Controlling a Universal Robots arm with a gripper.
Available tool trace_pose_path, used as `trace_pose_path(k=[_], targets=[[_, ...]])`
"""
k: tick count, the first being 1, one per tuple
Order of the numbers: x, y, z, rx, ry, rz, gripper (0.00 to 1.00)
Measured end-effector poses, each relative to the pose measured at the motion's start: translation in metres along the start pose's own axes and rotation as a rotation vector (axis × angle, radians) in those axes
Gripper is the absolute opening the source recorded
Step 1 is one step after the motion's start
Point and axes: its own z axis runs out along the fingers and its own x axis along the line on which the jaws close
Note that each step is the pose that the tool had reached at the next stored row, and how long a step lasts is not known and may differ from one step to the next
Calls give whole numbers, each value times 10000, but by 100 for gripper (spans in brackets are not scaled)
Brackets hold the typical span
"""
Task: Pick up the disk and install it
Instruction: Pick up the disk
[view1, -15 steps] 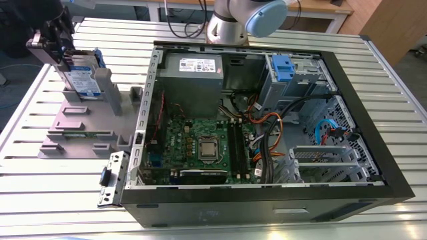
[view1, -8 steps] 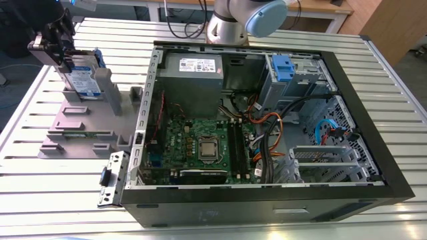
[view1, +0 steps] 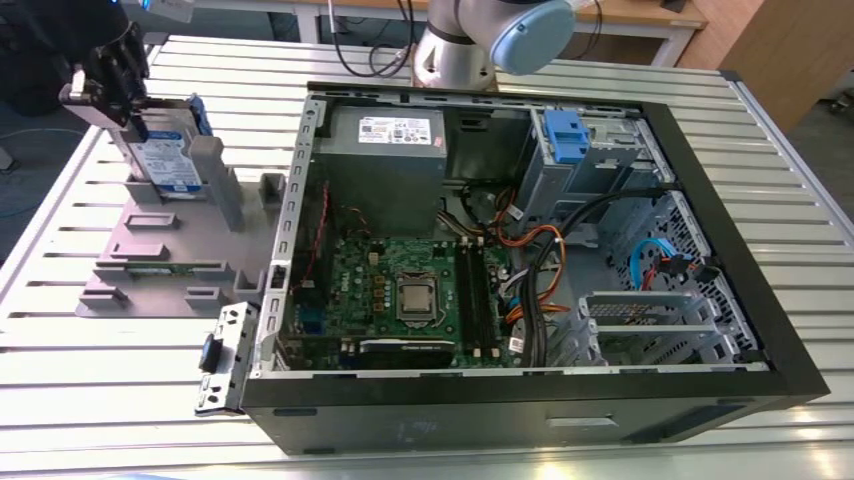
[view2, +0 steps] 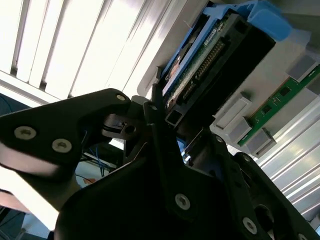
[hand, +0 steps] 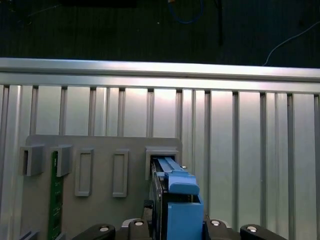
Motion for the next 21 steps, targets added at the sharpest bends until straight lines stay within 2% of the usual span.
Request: trace_pose_path(k=[1, 3, 10, 21], targets=[[0, 0, 0, 1, -2, -1, 39], [0, 0, 1, 1, -2, -1, 37], [0, -1, 9, 2, -3, -2, 37], [-1, 0, -17, 3, -3, -2, 37]])
